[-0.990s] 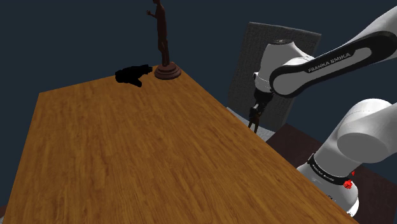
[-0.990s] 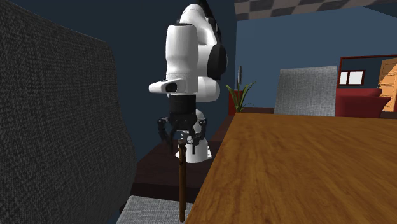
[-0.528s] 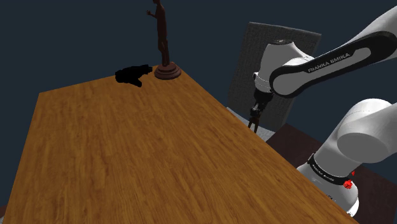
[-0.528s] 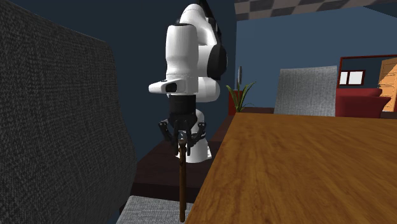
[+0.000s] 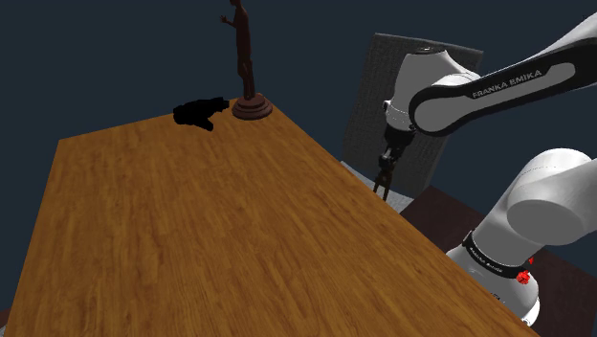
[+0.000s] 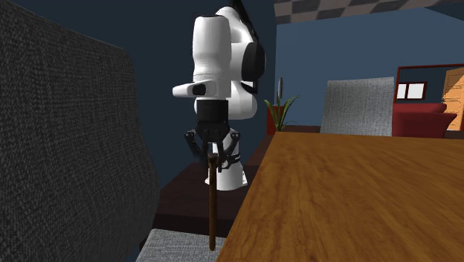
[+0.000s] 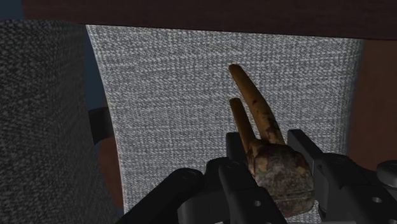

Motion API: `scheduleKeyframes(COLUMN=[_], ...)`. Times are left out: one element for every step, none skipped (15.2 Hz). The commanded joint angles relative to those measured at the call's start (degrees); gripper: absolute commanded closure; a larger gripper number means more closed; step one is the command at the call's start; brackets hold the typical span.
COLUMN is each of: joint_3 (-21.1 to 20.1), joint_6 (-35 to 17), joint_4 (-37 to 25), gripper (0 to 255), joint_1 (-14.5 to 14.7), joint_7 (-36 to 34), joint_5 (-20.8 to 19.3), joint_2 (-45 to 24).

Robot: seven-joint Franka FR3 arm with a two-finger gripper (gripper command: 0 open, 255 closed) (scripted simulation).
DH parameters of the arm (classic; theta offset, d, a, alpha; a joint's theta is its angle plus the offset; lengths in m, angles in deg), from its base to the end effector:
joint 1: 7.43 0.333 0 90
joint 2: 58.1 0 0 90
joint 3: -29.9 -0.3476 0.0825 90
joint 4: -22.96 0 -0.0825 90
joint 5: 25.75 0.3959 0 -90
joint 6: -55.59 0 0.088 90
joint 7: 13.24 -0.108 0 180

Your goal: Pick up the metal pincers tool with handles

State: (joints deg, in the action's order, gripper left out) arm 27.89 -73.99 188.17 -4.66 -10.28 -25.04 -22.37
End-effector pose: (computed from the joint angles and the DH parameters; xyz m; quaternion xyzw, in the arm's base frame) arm 0.3092 0.0248 0.3674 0.9982 0.0603 0.0008 0.0055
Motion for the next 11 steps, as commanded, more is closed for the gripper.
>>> scheduleKeyframes(joint_3=[0.0,0.0,0.0,0.0,0.1,0.1,0.1,0.1,0.1,0.1,0.1], joint_6=[2.3,3.3,4.3,5.4,6.4,7.4,8.3,9.3,10.3,10.4,10.4], joint_4=[-1.0,-1.5,-2.0,-2.5,-3.0,-3.5,-4.1,-4.6,-5.2,-5.3,-5.3], gripper=[255,255,255,255,255,255,255,255,255,255,255], joint_1=[0.1,0.1,0.1,0.1,0.1,0.1,0.1,0.1,0.1,0.1,0.1], joint_7=[0.0,0.0,0.0,0.0,0.0,0.0,0.0,0.0,0.0,0.0,0.0], joint_5=[0.0,0.0,0.0,0.0,0.0,0.0,0.0,0.0,0.0,0.0,0.0], joint_2=[1.2,1.8,2.3,2.8,3.3,3.8,4.2,4.6,5.0,5.1,5.1])
